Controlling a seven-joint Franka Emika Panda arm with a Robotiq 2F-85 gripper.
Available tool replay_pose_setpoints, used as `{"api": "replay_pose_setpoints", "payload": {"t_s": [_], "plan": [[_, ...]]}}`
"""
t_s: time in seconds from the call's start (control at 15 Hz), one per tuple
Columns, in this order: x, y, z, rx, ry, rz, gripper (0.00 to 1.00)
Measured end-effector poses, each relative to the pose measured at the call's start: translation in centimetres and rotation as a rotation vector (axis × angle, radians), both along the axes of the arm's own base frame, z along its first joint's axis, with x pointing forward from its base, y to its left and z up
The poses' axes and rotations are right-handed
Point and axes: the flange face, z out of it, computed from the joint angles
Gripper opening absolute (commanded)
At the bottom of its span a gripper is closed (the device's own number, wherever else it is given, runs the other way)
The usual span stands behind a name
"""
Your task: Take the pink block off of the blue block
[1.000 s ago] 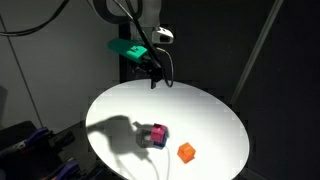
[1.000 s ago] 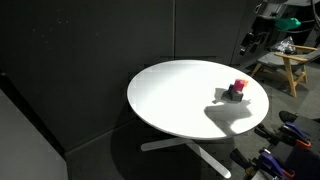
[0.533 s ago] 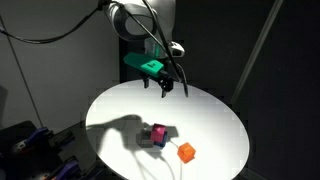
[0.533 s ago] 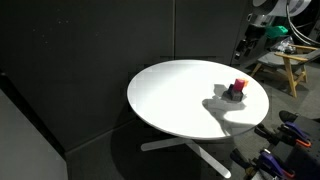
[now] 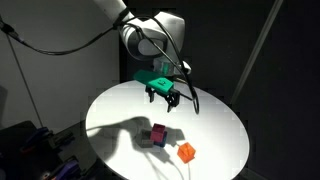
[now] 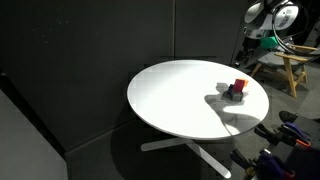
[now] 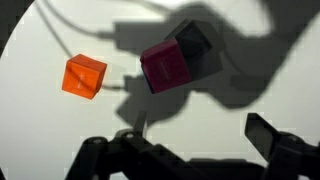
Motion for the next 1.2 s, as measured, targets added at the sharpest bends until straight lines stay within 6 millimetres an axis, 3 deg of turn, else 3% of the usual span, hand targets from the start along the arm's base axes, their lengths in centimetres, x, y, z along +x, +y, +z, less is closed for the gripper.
{"api": "replay_pose_setpoints", "payload": {"t_s": [0.53,1.2], "plan": [[0.7,-0.8,-4.1,-0.058,-0.016,0.071,1.00],[0.7,-0.8,-4.3,-0.056,-0.015,0.076,1.00]]}}
